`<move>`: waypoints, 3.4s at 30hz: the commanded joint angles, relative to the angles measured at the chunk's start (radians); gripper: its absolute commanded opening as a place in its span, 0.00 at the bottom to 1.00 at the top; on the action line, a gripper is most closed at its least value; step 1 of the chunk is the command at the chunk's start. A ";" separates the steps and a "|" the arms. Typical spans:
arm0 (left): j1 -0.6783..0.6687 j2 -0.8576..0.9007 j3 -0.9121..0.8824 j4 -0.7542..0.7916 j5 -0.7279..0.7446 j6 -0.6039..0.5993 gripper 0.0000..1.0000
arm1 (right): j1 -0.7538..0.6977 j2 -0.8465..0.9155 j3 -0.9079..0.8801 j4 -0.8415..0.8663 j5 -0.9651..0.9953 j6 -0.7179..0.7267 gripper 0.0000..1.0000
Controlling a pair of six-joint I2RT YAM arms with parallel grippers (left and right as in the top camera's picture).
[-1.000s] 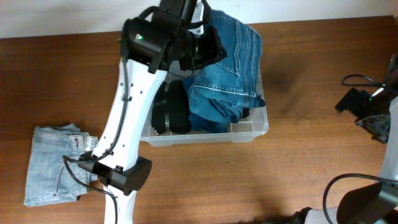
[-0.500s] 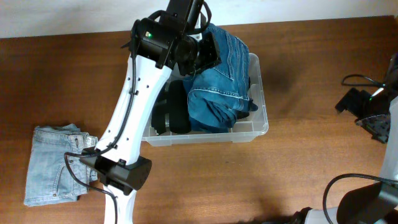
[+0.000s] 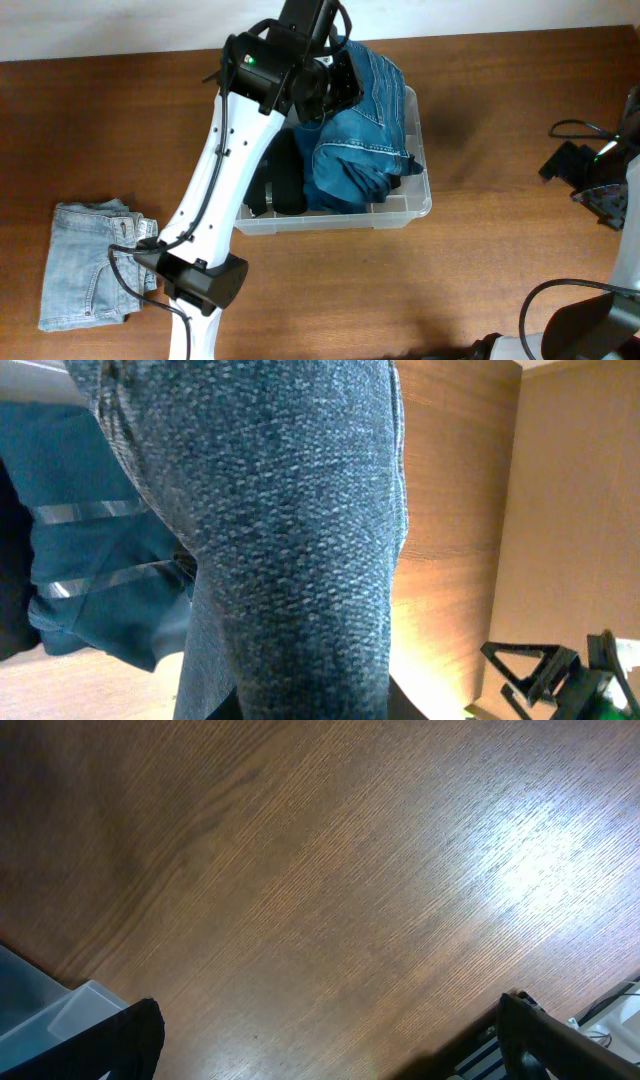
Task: Pack container
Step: 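Carry the dark blue jeans over the box and lower them in, then release the jeans and press them flat in the box with left gripper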
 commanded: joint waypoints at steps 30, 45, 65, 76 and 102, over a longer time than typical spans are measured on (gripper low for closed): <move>-0.006 -0.025 -0.373 0.187 0.046 -0.098 0.20 | -0.004 0.003 0.002 0.000 0.002 0.000 0.98; -0.007 -0.026 -0.372 0.247 0.046 0.250 0.48 | -0.004 0.003 0.002 0.000 0.002 0.000 0.98; 0.048 -0.036 -0.316 0.039 -0.274 0.418 0.71 | -0.004 0.003 0.002 0.000 0.002 0.000 0.98; 0.065 -0.045 -0.055 -0.160 -0.490 0.457 0.64 | -0.004 0.003 0.002 0.000 0.002 0.000 0.98; -0.029 -0.042 -0.705 0.098 -0.218 0.418 0.07 | -0.004 0.003 0.002 0.000 0.002 0.000 0.98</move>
